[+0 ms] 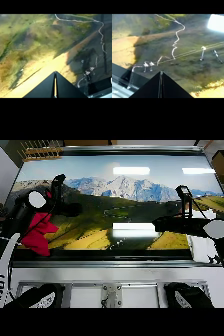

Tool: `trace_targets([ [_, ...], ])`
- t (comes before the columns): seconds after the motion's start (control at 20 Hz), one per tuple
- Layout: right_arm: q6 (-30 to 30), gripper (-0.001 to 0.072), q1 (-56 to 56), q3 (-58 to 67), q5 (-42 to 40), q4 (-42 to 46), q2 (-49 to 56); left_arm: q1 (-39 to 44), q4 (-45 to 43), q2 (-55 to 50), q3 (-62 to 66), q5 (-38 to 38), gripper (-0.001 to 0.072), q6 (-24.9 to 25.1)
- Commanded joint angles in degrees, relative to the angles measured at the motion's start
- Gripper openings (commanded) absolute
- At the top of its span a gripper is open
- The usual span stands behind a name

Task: Fold the clothes and pants, and hang the long-sleeved shirts on hangers.

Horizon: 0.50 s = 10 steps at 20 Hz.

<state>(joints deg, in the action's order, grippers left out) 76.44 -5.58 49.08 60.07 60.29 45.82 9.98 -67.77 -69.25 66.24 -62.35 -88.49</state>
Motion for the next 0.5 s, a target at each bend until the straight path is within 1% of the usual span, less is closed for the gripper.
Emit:
trace_targets([
  [0.0,0.02,0.0022,-0.04,-0.02,0.00,-0.02,0.04,0.04,0.61,0.02,0.00,0.59,0.0010,0.00],
  [0.05,0.02,0.0023,-0.04,-0.02,0.00,0.00,0.04,0.11,-0.13,0.02,0.00,1.36,0.0011,0.33],
  [0.1,0.02,0.0022,-0.04,-0.02,0.00,0.00,0.04,-0.11,-1.84,0.02,0.17,2.56,0.0101,3.21],
  [0.15,0.02,0.0022,-0.04,-0.02,0.00,0.00,0.04,-0.96,-5.95,0.00,1.14,3.13,0.0500,5.40],
  [0.2,0.02,0.0022,-0.04,-0.02,0.00,-0.09,0.04,-2.43,-11.61,0.02,2.47,3.85,0.0720,4.63],
  [0.35,0.02,0.0022,-0.04,-0.02,0.00,-0.11,0.04,-10.14,-27.67,0.00,5.68,3.87,0.0720,2.69],
  [0.45,0.02,0.0022,-0.04,-0.02,0.00,-0.11,0.04,-16.85,-31.74,-0.48,5.22,4.28,0.0720,2.49],
])
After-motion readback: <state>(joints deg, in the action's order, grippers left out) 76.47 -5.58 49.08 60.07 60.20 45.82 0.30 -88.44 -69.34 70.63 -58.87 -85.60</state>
